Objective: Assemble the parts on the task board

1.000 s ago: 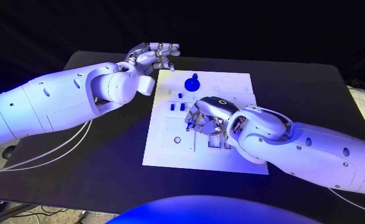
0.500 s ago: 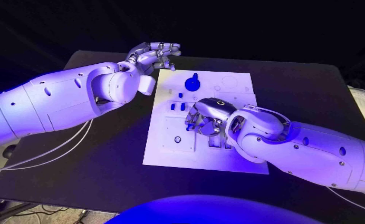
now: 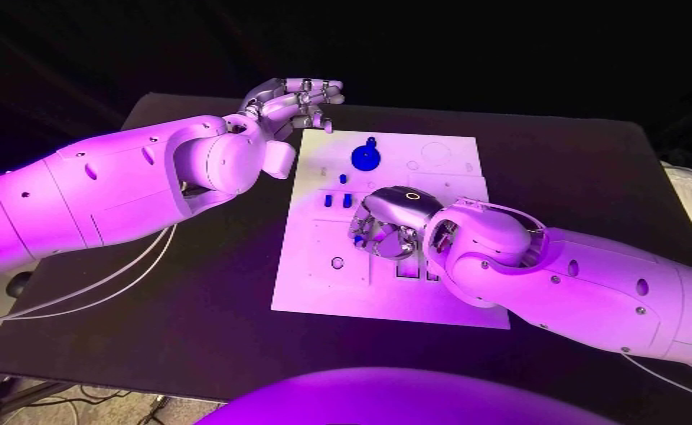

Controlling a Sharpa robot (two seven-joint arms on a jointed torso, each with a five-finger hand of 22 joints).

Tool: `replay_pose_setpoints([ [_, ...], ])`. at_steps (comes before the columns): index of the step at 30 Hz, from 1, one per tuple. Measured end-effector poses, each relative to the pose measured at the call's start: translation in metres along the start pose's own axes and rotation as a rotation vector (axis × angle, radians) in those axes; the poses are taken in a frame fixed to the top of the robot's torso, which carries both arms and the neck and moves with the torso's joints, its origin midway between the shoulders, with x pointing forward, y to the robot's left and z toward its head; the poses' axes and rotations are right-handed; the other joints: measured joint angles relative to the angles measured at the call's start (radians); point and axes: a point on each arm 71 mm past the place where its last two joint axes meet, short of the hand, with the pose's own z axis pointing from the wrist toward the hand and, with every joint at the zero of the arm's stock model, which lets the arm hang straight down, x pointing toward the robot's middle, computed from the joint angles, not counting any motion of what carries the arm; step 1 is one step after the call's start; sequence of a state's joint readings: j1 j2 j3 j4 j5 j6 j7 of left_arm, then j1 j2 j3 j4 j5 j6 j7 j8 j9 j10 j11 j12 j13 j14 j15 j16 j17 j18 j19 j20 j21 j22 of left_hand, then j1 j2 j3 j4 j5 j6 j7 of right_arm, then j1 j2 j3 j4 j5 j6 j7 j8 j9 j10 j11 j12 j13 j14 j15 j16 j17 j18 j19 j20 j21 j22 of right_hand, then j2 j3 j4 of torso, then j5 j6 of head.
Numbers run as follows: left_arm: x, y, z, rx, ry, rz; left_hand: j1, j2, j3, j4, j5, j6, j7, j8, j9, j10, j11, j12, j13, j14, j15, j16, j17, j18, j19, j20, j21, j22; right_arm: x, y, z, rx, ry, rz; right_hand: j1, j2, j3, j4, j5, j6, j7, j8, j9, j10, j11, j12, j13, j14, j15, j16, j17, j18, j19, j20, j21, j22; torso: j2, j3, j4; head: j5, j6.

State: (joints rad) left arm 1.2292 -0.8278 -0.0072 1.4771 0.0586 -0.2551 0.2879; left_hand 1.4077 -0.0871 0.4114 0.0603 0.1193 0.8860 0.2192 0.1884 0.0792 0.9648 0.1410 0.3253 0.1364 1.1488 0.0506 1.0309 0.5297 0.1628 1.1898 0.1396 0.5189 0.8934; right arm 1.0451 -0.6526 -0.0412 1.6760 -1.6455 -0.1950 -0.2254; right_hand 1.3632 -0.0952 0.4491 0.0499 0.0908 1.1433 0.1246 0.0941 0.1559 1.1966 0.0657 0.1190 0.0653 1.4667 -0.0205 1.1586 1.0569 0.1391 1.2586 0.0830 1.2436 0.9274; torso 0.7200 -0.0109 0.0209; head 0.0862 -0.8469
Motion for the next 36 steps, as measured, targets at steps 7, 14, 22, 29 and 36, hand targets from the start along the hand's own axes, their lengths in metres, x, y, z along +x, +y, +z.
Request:
replay_pose_setpoints([
  [7,0.000,0.000,0.000,-0.001,0.000,0.000,0.000,0.000,0.000,0.000,0.000,0.000,0.000,0.001,0.000,0.000,0.000,0.004,0.000,-0.001,0.001,0.000,-0.001,0.000,0.000,0.000,0.000,-0.001,0.000,0.000,0.000,0.001,0.007,-0.010,-0.053,-0.037,-0.073,0.025,0.029,-0.061,0.026,-0.029,-0.016,-0.036,0.003,-0.017,0.006,-0.001,0.016,-0.008,-0.016,0.000,-0.018,0.018,-0.016,-0.028,0.000,0.0002,-0.0012,0.001,-0.001],
  [14,0.000,0.001,0.001,-0.002,0.000,0.001,0.000,0.000,-0.004,0.004,0.000,-0.005,0.002,0.001,0.000,-0.007,0.000,0.004,0.001,-0.001,0.001,0.000,-0.001,0.000,0.000,0.000,0.000,-0.001,0.000,0.000,-0.001,0.000,-0.012,-0.006,-0.052,-0.036,-0.139,0.030,0.029,-0.130,0.041,-0.029,-0.034,-0.132,0.023,-0.024,-0.003,-0.010,0.037,-0.063,-0.079,0.000,-0.080,0.034,-0.080,-0.129,0.000,0.0006,-0.0012,-0.001,-0.002],
  [22,-0.001,0.001,0.001,-0.004,-0.001,0.002,0.000,0.000,-0.004,0.004,0.000,-0.005,0.002,0.001,0.000,-0.007,0.000,0.004,0.001,-0.001,0.001,0.000,-0.002,0.000,0.000,0.000,-0.004,-0.002,-0.005,-0.012,-0.015,0.022,-0.103,0.023,-0.031,-0.034,-0.184,0.026,0.055,-0.150,0.047,-0.029,-0.041,-0.190,0.050,0.012,0.005,-0.016,0.044,-0.091,-0.122,0.000,-0.093,0.039,-0.101,-0.164,0.000,0.0012,-0.0014,-0.004,0.001],
  [29,-0.003,0.001,0.000,-0.005,-0.005,0.003,0.000,0.000,-0.004,0.004,0.000,-0.005,0.002,0.001,0.000,-0.007,0.000,0.004,0.001,-0.001,0.001,0.000,-0.002,0.000,0.000,0.000,-0.004,-0.002,-0.030,-0.025,-0.041,0.027,-0.205,0.071,-0.014,-0.017,-0.202,0.025,0.068,-0.122,0.038,-0.021,-0.041,-0.167,0.037,0.063,0.008,-0.008,0.036,-0.072,-0.098,0.000,-0.067,0.031,-0.082,-0.119,-0.002,0.0012,-0.0022,-0.010,0.008],
  [36,-0.004,0.002,-0.001,-0.008,-0.008,0.004,0.000,0.000,-0.004,0.004,0.000,-0.005,0.002,0.005,0.000,-0.007,0.000,0.008,0.000,-0.001,0.001,0.000,-0.003,0.000,0.000,0.000,-0.004,-0.002,-0.062,-0.049,-0.065,0.081,-0.243,0.054,-0.010,-0.013,-0.233,0.030,0.074,-0.131,0.021,-0.027,-0.048,-0.168,0.022,0.069,0.001,-0.014,0.024,-0.111,-0.150,0.000,-0.074,0.024,-0.102,-0.157,-0.002,0.0007,-0.0037,-0.023,0.018],
])
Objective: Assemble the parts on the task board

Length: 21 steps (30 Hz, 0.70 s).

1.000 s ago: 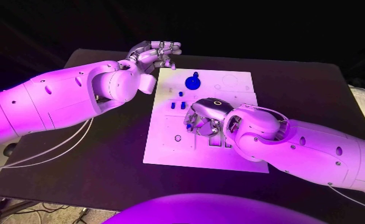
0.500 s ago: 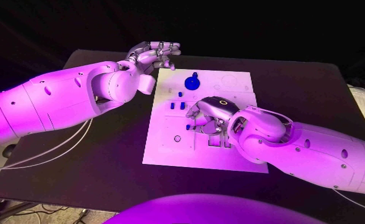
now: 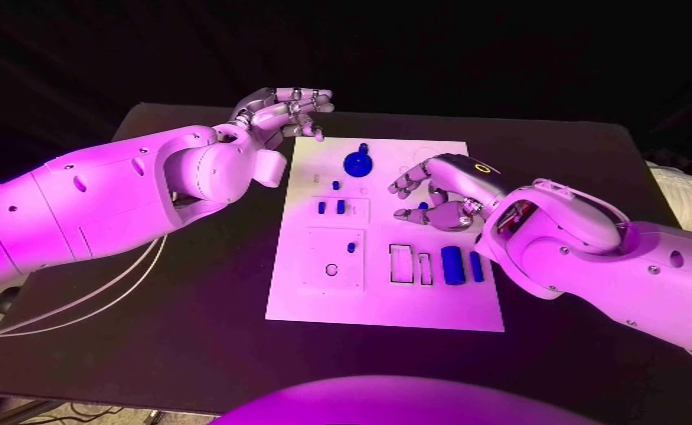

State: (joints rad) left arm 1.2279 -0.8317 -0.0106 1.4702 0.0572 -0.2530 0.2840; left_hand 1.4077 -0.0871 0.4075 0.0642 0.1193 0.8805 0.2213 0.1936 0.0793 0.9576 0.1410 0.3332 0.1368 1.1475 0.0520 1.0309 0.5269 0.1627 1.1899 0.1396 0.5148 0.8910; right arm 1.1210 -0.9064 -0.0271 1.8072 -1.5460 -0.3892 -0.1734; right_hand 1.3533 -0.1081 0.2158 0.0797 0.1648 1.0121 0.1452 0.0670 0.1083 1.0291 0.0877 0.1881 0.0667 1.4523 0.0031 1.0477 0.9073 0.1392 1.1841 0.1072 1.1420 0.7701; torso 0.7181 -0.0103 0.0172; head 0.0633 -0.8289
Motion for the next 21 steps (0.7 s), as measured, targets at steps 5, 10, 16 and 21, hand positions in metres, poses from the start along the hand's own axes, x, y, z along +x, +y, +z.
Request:
replay_pose_setpoints([
  [5,0.000,0.000,0.000,-0.001,0.001,0.000,0.000,0.000,0.000,0.000,0.000,0.000,0.000,0.000,0.000,0.000,0.000,0.000,0.000,0.000,0.000,0.000,0.000,0.000,0.000,0.000,0.000,0.000,-0.010,-0.022,-0.005,0.069,0.041,-0.067,0.005,-0.005,-0.027,0.000,0.000,-0.013,-0.012,-0.002,-0.007,-0.028,-0.006,-0.015,-0.003,-0.005,-0.009,-0.040,-0.042,0.000,-0.011,-0.011,-0.023,-0.037,-0.001,-0.0008,-0.0027,-0.006,0.008],
  [10,0.001,0.001,0.000,-0.003,0.004,0.000,0.000,0.000,-0.003,-0.003,0.000,0.000,0.000,0.000,0.000,0.000,0.000,0.000,0.000,0.000,0.000,0.000,0.000,0.000,0.000,0.000,0.000,-0.001,-0.010,-0.035,-0.008,0.118,0.091,-0.140,0.005,-0.005,-0.035,0.001,0.000,-0.008,-0.017,-0.002,-0.007,-0.033,-0.011,-0.015,-0.003,-0.003,-0.011,-0.048,-0.054,0.000,-0.014,-0.014,-0.031,-0.046,-0.002,0.0000,-0.0033,-0.009,0.011],
  [16,0.001,0.001,0.000,-0.004,0.005,0.001,0.000,0.000,-0.003,-0.003,0.000,-0.002,-0.002,0.000,0.000,0.000,0.000,0.000,0.000,0.000,0.000,0.000,0.000,0.000,0.000,0.000,0.000,-0.001,-0.010,-0.045,-0.008,0.155,0.118,-0.199,0.020,0.001,-0.041,0.000,0.000,-0.004,-0.021,-0.002,-0.007,-0.033,-0.011,-0.015,-0.003,-0.004,-0.011,-0.053,-0.059,0.000,-0.017,-0.012,-0.041,-0.054,-0.002,-0.0007,-0.0032,-0.011,0.013],
  [21,0.001,0.001,0.000,-0.006,0.007,0.002,0.000,0.000,-0.003,-0.003,0.000,-0.004,-0.004,0.000,0.000,-0.003,0.003,0.000,0.000,0.000,0.000,0.000,-0.001,0.000,0.000,0.000,0.000,-0.001,-0.006,-0.046,-0.004,0.161,0.134,-0.225,0.037,0.018,-0.041,0.000,0.000,0.001,-0.024,-0.002,-0.007,-0.033,-0.011,-0.015,-0.003,-0.003,-0.010,-0.053,-0.060,0.000,-0.018,-0.010,-0.042,-0.056,-0.002,-0.0010,-0.0031,-0.011,0.015],
])
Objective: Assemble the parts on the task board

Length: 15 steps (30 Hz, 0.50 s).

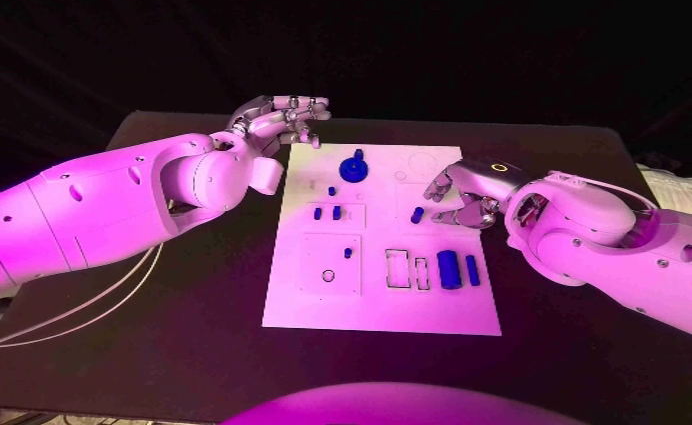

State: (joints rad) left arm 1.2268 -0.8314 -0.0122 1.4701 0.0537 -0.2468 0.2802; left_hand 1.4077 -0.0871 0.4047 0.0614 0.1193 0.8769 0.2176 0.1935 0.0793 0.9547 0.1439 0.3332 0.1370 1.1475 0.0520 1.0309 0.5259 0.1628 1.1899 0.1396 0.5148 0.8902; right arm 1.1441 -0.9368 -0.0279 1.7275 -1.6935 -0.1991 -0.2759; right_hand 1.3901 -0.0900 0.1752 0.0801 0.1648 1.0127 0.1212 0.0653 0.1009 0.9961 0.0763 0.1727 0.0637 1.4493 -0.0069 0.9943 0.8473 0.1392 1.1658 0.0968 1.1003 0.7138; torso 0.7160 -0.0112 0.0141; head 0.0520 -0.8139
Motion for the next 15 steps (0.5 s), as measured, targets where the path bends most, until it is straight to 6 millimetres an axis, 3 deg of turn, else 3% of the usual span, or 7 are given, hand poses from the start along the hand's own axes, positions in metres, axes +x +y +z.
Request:
replay_pose_setpoints([
  [9,0.000,0.000,0.000,-0.003,0.003,0.001,0.000,0.000,0.000,0.000,0.000,0.000,0.000,0.004,0.000,-0.001,0.001,0.004,0.000,-0.004,-0.004,0.000,0.000,0.000,0.000,0.000,0.000,-0.001,0.004,0.007,0.005,-0.016,0.009,-0.007,0.020,0.020,0.008,0.008,-0.012,0.035,0.015,0.000,-0.001,0.053,0.009,0.017,0.000,0.009,0.009,0.005,0.013,0.000,0.019,0.011,0.010,0.028,0.001,-0.0005,0.0006,0.000,0.001],
  [15,0.000,0.001,0.000,-0.005,0.004,0.002,0.000,0.000,0.000,0.000,0.000,0.000,0.000,0.004,0.000,-0.001,0.001,0.004,0.000,-0.004,-0.004,0.000,0.000,0.000,0.000,0.000,0.000,-0.001,0.005,0.012,0.006,-0.030,0.013,-0.002,0.025,0.025,0.014,0.014,-0.012,0.047,0.016,0.000,-0.001,0.075,0.007,0.021,0.000,0.012,0.005,0.021,0.031,0.000,0.035,0.009,0.025,0.053,0.001,-0.0005,-0.0003,-0.001,-0.001],
])
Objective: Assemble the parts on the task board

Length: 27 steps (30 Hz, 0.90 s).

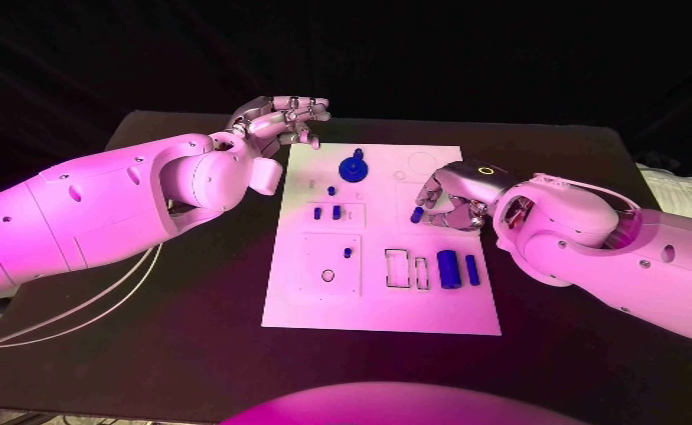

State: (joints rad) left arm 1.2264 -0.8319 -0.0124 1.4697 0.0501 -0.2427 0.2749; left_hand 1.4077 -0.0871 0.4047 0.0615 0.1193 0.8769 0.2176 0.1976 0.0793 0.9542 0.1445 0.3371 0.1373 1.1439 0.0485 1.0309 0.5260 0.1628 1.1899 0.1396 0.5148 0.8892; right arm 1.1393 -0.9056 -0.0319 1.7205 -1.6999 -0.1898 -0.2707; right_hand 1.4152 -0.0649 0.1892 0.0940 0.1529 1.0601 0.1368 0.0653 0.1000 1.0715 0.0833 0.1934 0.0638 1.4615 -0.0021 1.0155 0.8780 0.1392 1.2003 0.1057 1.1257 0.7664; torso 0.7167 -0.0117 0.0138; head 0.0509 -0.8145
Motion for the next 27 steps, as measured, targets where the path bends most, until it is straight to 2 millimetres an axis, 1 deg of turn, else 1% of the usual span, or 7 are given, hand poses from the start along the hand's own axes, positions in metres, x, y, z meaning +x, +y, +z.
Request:
replay_pose_setpoints([
  [3,0.0000,0.0001,0.0000,-0.001,0.000,0.000,0.000,0.000,0.000,0.000,0.000,0.000,0.000,0.000,0.000,0.000,0.000,0.000,0.000,0.000,0.000,0.000,0.000,0.000,0.000,0.000,0.000,0.000,0.0008,0.0018,0.0007,-0.006,0.002,0.003,0.005,0.005,0.007,0.001,0.000,0.000,0.000,0.000,0.000,0.009,-0.002,0.000,0.000,0.000,0.000,0.000,0.004,0.000,0.000,0.000,0.000,0.004,0.000,0.0001,-0.0001,-0.001,-0.001],
  [7,0.0001,0.0002,0.0000,-0.002,0.002,0.000,0.000,0.000,0.000,0.000,0.000,0.000,0.000,0.000,0.000,0.000,0.000,0.000,0.000,0.000,0.000,0.000,0.000,0.000,0.000,0.000,0.000,0.000,0.0016,0.0030,0.0022,-0.011,0.005,0.007,0.005,0.005,0.007,0.001,0.000,0.003,-0.003,0.000,0.000,0.009,-0.002,0.000,0.000,0.000,0.000,0.006,0.006,0.000,0.003,-0.003,0.005,0.007,0.000,0.0001,-0.0001,-0.002,-0.001],
  [9,0.0001,0.0002,0.0000,-0.002,0.002,0.001,0.000,0.000,0.000,0.000,0.000,-0.004,0.004,0.000,0.000,-0.004,-0.004,0.000,0.000,0.000,0.000,0.000,-0.001,0.000,0.000,0.000,0.000,0.000,0.0020,0.0035,0.0031,-0.013,0.006,0.009,0.005,0.005,0.010,0.004,0.000,0.007,0.000,0.000,0.000,0.009,-0.002,0.000,0.000,0.000,0.000,0.006,0.007,0.000,0.004,-0.004,0.005,0.007,0.000,0.0001,0.0000,-0.002,-0.001],
  [20,0.0001,0.0004,0.0000,-0.005,0.004,0.001,0.000,0.000,-0.003,-0.003,0.000,-0.004,0.004,0.000,0.000,-0.004,-0.004,0.000,0.000,0.000,0.000,0.000,-0.001,0.000,0.000,0.000,0.000,-0.001,0.0048,0.0099,0.0076,-0.029,0.011,0.023,0.009,0.001,0.015,0.004,-0.004,0.007,0.000,0.000,0.000,0.009,-0.002,0.000,0.000,0.000,0.000,0.010,0.011,0.000,0.004,-0.004,0.005,0.007,0.000,0.0004,0.0003,0.001,-0.002],
  [24,0.0001,0.0005,0.0000,-0.007,0.005,0.000,0.000,0.000,-0.003,-0.003,0.000,-0.004,0.004,0.004,0.000,-0.004,-0.004,0.004,0.000,0.000,0.000,0.000,-0.002,0.000,0.000,0.000,0.000,-0.001,0.0052,0.0097,0.0079,-0.028,0.012,0.024,0.021,0.013,0.029,0.005,-0.004,0.019,0.002,0.005,0.000,0.024,-0.002,0.000,-0.001,0.000,0.000,0.018,0.018,0.000,0.007,-0.005,0.012,0.014,0.000,0.0002,0.0003,0.001,-0.004],
  [25,0.0001,0.0005,0.0000,-0.007,0.005,0.000,0.000,0.000,-0.003,-0.003,0.000,-0.004,0.004,0.004,0.000,-0.004,-0.003,0.004,0.000,0.000,0.000,0.000,-0.002,0.000,0.000,0.000,0.000,-0.001,0.0053,0.0097,0.0079,-0.027,0.012,0.023,0.029,0.020,0.039,0.001,-0.017,0.035,0.000,0.013,0.002,0.041,-0.004,0.002,0.000,0.004,-0.004,0.035,0.037,0.000,0.020,-0.007,0.025,0.034,0.000,0.0002,0.0003,0.000,-0.004],
  [27,0.0001,0.0006,0.0000,-0.008,0.006,0.000,-0.003,-0.003,-0.003,-0.003,0.000,-0.004,0.004,0.004,0.000,-0.007,0.000,0.004,0.000,0.000,0.000,0.000,-0.002,0.000,0.000,0.000,0.000,-0.002,0.0054,0.0095,0.0079,-0.024,0.012,0.019,0.044,0.025,0.064,-0.004,-0.055,0.063,-0.007,0.024,0.007,0.072,-0.011,0.008,0.000,0.005,-0.009,0.071,0.075,0.000,0.044,-0.014,0.053,0.077,0.000,0.0001,0.0003,0.000,-0.005],
])
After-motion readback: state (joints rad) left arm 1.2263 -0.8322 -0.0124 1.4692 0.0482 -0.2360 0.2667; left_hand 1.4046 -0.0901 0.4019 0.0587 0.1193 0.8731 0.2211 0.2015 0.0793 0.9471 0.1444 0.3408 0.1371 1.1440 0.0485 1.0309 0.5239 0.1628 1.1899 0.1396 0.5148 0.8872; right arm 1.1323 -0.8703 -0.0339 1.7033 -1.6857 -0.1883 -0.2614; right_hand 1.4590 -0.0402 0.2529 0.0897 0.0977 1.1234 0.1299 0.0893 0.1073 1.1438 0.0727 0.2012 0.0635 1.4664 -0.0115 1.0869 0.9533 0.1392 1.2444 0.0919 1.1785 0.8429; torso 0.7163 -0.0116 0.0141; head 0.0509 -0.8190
